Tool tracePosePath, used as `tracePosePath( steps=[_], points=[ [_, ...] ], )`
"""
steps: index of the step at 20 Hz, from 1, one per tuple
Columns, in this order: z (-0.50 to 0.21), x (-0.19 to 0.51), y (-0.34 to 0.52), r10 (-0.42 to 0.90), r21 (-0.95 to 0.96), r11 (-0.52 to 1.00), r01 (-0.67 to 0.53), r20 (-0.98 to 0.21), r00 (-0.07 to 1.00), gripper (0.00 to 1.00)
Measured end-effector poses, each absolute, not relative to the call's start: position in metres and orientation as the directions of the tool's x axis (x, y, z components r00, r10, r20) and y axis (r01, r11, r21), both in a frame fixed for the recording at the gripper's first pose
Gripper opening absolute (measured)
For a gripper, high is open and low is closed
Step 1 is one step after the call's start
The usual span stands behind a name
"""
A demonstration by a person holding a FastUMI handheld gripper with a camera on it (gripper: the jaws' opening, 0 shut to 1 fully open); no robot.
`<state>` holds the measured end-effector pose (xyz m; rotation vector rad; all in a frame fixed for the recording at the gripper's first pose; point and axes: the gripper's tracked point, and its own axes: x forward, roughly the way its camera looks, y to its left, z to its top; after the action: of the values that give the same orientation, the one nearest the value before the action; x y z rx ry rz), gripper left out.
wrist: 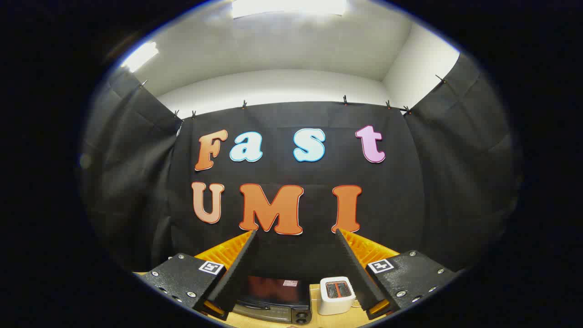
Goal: Open the toaster oven, put the food inside, and close the toaster oven door.
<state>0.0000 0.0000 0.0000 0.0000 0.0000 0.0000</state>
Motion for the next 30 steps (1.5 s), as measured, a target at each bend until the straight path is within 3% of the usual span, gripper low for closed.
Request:
tracePosePath(
  steps=[20,30],
  points=[
    [0.02,-0.024,0.061,0.145,0.025,0.989,-0.146,0.051,0.988,0.99],
    [-0.046,-0.019,0.086,0.181,0.047,0.983,-0.18,-0.016,0.983,0.99]
  ],
)
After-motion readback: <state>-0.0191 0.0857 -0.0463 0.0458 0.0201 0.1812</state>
